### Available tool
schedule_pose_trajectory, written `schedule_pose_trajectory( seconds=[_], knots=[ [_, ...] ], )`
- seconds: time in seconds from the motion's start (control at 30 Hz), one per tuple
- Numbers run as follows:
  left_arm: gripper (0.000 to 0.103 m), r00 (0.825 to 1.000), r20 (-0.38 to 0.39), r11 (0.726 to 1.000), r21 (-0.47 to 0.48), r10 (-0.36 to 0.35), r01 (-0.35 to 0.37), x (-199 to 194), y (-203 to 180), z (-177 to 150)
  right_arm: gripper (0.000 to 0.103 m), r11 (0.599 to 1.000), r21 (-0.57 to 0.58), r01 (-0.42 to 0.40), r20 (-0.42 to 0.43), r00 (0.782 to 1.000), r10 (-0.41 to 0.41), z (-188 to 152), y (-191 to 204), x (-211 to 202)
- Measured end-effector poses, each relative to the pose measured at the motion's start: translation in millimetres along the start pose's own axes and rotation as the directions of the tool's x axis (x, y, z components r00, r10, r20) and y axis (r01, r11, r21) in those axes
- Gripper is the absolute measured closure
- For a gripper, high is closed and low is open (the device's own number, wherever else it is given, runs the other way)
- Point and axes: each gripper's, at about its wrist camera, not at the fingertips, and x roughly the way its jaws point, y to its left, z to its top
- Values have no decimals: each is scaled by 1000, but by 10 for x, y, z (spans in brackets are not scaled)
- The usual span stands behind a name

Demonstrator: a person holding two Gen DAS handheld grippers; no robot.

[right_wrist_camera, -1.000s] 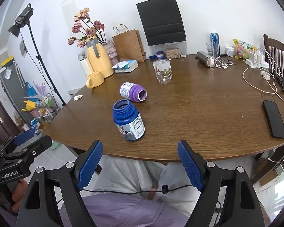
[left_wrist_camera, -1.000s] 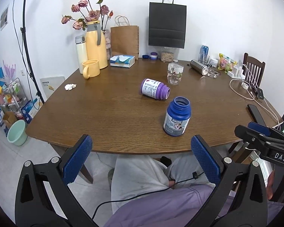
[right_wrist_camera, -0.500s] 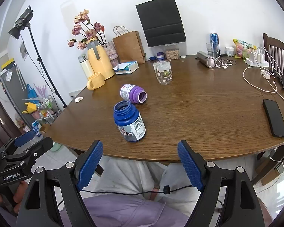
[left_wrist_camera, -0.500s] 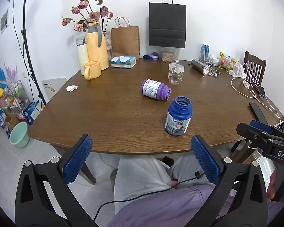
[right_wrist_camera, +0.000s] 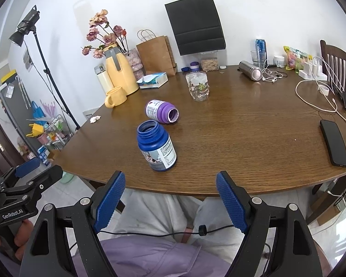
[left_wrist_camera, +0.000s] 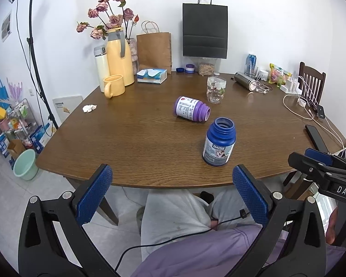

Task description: Flip cup upright

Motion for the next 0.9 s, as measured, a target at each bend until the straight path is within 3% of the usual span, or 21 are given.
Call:
schedule_pose_trajectory(
  seconds=[0.9],
  knots=[
    [0,999,-3,999,13,32,-32,-3,-22,-21,18,1000,-4,1,-1,1000,-1,3,13,5]
  ],
)
